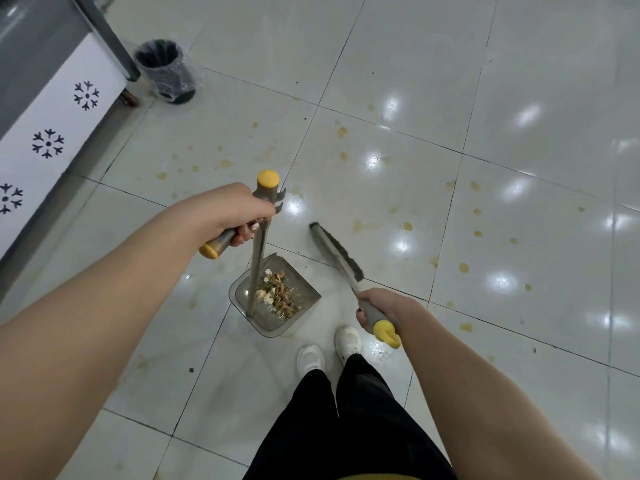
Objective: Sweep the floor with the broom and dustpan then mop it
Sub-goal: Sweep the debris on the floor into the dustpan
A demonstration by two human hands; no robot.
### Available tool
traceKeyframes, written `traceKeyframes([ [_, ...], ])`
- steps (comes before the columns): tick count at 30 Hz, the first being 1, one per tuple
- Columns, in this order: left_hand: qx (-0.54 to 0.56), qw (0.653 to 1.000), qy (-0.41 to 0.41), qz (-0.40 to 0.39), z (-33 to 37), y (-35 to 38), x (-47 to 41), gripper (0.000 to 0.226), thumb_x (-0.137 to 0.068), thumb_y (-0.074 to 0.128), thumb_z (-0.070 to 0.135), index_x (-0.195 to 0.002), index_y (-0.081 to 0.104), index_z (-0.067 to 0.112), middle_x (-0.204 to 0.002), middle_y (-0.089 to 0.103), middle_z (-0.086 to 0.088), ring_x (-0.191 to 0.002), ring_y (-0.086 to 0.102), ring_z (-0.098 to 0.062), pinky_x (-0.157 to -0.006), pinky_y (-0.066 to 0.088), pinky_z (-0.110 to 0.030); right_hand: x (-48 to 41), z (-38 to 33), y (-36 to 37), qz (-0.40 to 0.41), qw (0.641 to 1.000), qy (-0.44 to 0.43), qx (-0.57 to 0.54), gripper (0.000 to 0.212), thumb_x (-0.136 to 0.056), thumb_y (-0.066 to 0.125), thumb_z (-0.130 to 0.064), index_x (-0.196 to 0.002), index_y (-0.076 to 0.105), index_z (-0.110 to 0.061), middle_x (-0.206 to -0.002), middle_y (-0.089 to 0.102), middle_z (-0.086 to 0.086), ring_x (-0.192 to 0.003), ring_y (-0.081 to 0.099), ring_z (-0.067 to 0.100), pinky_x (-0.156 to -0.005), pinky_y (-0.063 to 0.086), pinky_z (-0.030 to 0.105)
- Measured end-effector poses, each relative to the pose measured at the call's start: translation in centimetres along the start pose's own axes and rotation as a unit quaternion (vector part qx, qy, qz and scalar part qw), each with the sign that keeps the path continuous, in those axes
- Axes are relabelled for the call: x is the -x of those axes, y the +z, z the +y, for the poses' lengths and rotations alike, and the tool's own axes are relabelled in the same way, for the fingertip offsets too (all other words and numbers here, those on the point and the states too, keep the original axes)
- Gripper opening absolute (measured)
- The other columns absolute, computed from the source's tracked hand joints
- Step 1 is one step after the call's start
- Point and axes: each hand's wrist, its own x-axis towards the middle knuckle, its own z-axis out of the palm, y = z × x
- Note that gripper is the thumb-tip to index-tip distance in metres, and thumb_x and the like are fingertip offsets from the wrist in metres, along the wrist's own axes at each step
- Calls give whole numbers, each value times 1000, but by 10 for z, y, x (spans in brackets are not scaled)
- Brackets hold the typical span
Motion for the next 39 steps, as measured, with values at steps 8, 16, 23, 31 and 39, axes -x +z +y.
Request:
traceKeyframes([
  [8,-5,1000,1,2,-3,4,6,18,-82,49,11,-64,44,10,-33,41,6,-26,33,-5,-31,31,-16,45,-39,-17,-161,976,76,124,40,-100,38,-38,-88,51,-3,-43,47,-1,-28,45,6,-28,37,12],
  [16,-7,1000,-3,2,-7,9,10,19,-82,49,11,-64,43,10,-33,40,5,-26,32,-5,-30,31,-16,57,-53,-23,-79,976,49,196,32,-97,44,-37,-85,49,-9,-42,51,0,-27,47,6,-30,37,11],
  [23,-4,1000,-13,18,-15,3,13,21,-83,48,12,-62,42,11,-33,39,5,-25,30,-5,-31,30,-14,12,-19,11,-49,988,4,147,21,-98,47,-25,-88,42,-8,-70,44,6,-27,45,10,-33,40,13],
  [31,46,997,-35,41,-28,-2,21,19,-85,44,9,-66,42,10,-32,36,4,-24,28,-5,-32,28,-12,49,-63,-23,-126,960,78,236,38,-96,44,-40,-86,55,-5,-46,47,-3,-30,46,5,-30,38,11],
  [39,99,993,-42,58,-43,4,27,20,-84,43,7,-65,41,10,-30,35,6,-24,28,-6,-31,27,-13,47,-82,-9,-74,963,36,257,36,-97,41,-40,-83,47,-8,-43,48,-1,-28,47,7,-30,37,11],
])
